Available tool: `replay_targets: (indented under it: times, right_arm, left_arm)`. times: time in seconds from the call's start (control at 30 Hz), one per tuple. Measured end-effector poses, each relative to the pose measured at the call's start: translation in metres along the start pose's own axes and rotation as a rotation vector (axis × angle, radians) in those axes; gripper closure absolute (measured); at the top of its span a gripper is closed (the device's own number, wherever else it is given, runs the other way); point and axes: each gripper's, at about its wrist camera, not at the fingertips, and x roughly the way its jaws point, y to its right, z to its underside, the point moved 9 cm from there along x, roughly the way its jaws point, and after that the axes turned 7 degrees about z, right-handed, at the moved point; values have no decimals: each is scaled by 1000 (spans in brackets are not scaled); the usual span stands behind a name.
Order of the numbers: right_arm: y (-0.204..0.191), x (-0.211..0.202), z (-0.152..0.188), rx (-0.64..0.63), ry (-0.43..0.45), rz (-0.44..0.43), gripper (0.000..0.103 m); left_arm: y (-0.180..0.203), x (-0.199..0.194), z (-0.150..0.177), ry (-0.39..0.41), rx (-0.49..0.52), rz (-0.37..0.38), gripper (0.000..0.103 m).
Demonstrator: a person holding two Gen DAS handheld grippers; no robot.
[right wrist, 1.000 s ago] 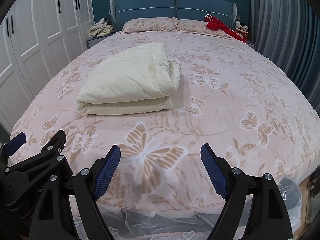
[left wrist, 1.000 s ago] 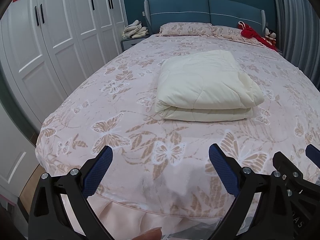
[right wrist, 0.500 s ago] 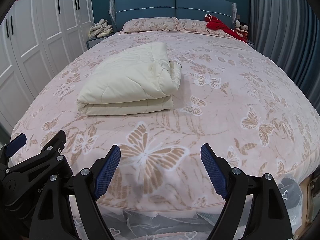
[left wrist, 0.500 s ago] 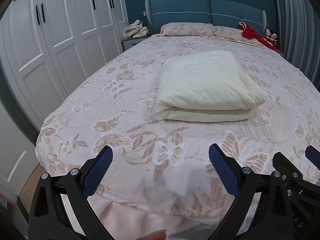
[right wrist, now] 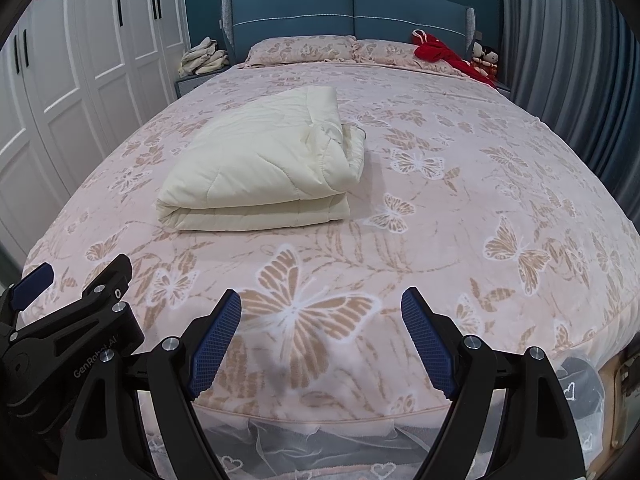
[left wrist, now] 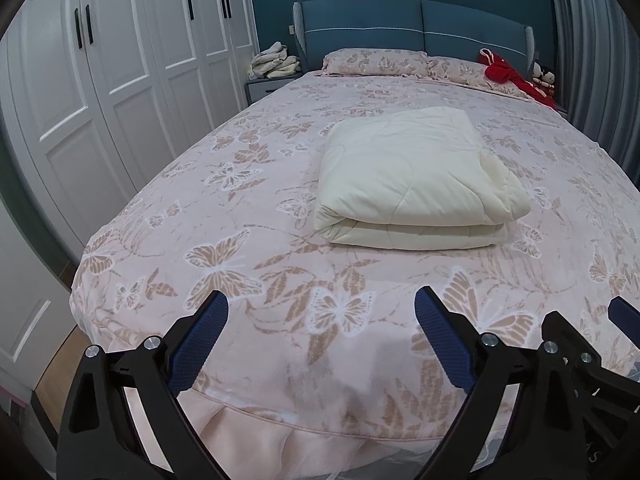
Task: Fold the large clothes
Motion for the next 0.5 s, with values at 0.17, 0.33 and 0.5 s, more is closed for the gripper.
replay_targets:
  times: [0.17,0.33,0.5]
  right_arm:
    - [-3,-1,0,4,0,4,22]
    - [-2,-2,-1,10,2,6,22]
    - [-1,-4,-2,15,6,12,22]
  left_arm:
    - [3,-1,-1,6,23,-8,12]
    - [5,-1,-2,1,34,-12,12]
    - [5,0,-2,-4,30,-5,12]
